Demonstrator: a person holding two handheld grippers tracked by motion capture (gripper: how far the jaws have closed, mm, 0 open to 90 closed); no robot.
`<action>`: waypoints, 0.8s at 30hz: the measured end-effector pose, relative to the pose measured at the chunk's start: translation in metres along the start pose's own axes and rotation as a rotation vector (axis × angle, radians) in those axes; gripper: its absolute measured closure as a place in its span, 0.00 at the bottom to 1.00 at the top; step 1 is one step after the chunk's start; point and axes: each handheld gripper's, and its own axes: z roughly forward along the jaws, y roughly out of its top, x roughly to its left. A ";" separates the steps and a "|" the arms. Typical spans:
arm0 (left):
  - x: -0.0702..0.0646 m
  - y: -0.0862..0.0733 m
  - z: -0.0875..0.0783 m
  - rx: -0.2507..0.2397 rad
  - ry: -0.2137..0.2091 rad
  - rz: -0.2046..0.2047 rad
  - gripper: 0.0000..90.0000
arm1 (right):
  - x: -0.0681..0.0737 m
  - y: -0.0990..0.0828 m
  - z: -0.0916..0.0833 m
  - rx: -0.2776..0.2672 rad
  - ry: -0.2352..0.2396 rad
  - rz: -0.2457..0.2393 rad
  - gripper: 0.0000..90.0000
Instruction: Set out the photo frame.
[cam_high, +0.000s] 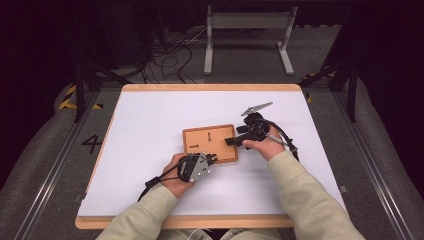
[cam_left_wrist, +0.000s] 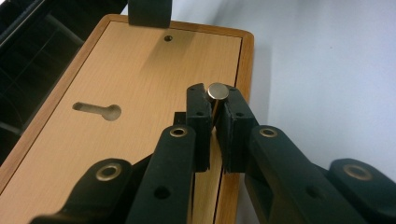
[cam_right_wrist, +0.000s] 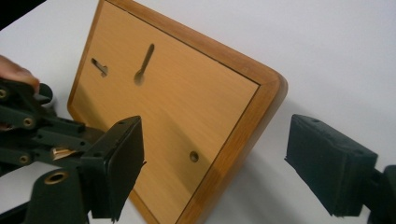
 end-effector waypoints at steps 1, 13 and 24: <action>0.000 0.000 0.000 0.000 -0.001 -0.001 0.93 | -0.001 0.001 0.003 0.003 0.003 0.005 0.21; 0.001 -0.001 0.000 -0.001 0.002 -0.017 0.93 | -0.002 0.002 0.034 0.049 0.085 0.049 0.19; 0.001 -0.001 0.000 -0.002 -0.003 -0.019 0.93 | -0.001 0.004 0.050 0.070 0.148 0.071 0.19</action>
